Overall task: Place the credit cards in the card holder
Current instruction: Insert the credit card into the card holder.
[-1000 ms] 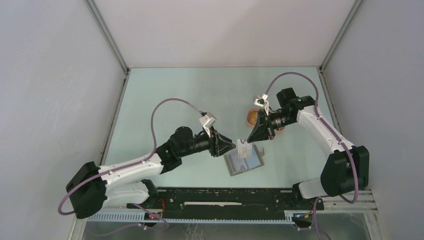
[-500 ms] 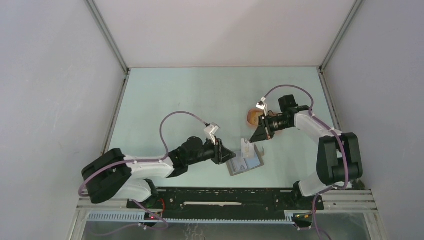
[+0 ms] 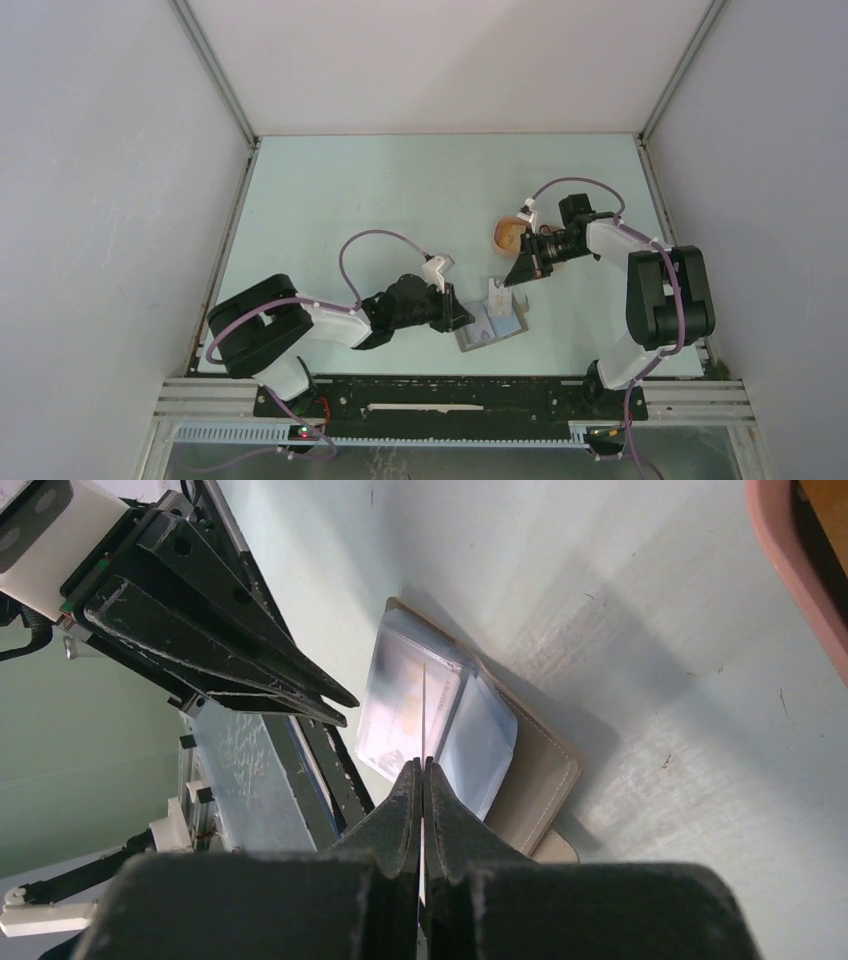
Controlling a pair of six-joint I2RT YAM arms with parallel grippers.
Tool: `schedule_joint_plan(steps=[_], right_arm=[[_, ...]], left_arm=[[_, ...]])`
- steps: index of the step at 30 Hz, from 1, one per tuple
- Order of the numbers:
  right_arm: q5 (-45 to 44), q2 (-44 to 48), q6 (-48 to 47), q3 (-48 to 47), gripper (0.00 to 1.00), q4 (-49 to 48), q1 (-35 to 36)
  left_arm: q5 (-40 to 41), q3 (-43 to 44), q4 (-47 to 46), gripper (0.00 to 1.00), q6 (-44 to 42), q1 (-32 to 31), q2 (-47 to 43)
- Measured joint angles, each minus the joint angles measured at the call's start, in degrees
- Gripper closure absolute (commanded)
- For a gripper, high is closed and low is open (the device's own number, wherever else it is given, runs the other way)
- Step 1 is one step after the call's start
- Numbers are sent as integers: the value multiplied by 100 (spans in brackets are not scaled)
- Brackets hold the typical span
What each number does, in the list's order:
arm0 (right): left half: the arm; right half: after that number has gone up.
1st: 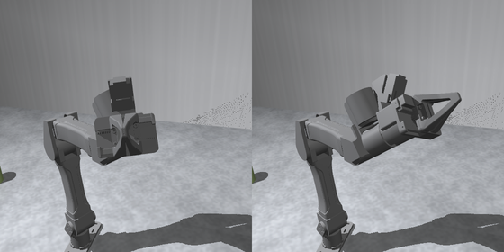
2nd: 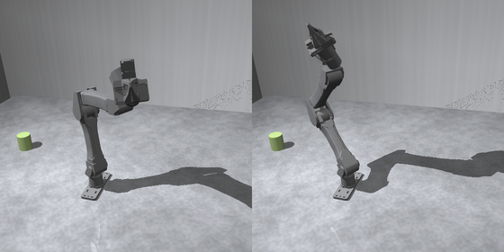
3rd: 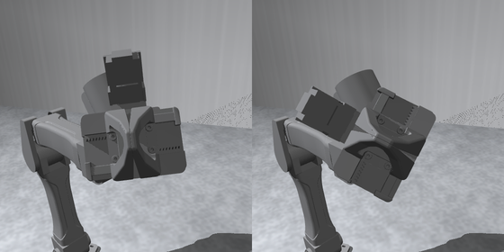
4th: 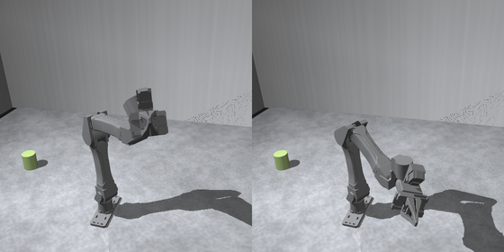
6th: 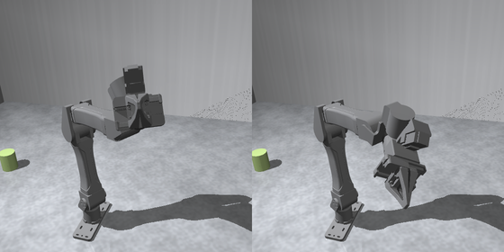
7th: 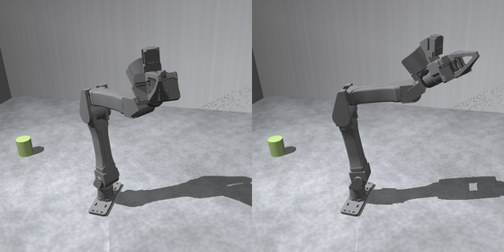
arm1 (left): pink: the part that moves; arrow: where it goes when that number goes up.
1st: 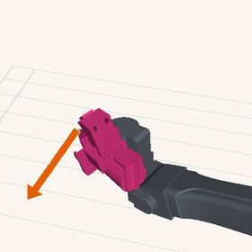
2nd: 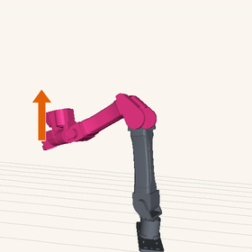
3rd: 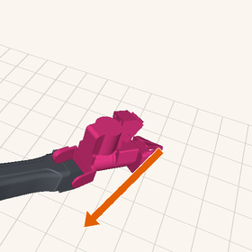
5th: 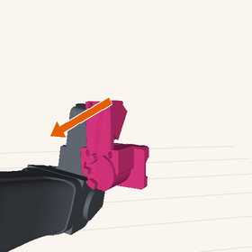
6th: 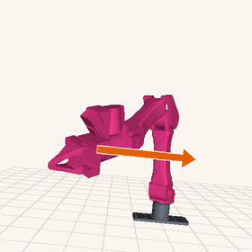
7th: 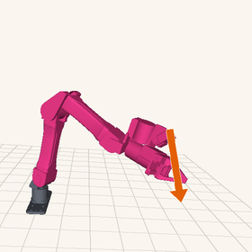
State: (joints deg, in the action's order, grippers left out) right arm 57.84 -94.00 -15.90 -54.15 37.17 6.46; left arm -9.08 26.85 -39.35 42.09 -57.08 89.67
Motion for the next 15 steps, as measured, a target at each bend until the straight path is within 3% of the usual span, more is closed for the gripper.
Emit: schedule_joint_plan(steps=[15], right_arm=[[-92,-450,35,0,100,28,160]], left_arm=[[107,0,393,86,55,-4,83]])
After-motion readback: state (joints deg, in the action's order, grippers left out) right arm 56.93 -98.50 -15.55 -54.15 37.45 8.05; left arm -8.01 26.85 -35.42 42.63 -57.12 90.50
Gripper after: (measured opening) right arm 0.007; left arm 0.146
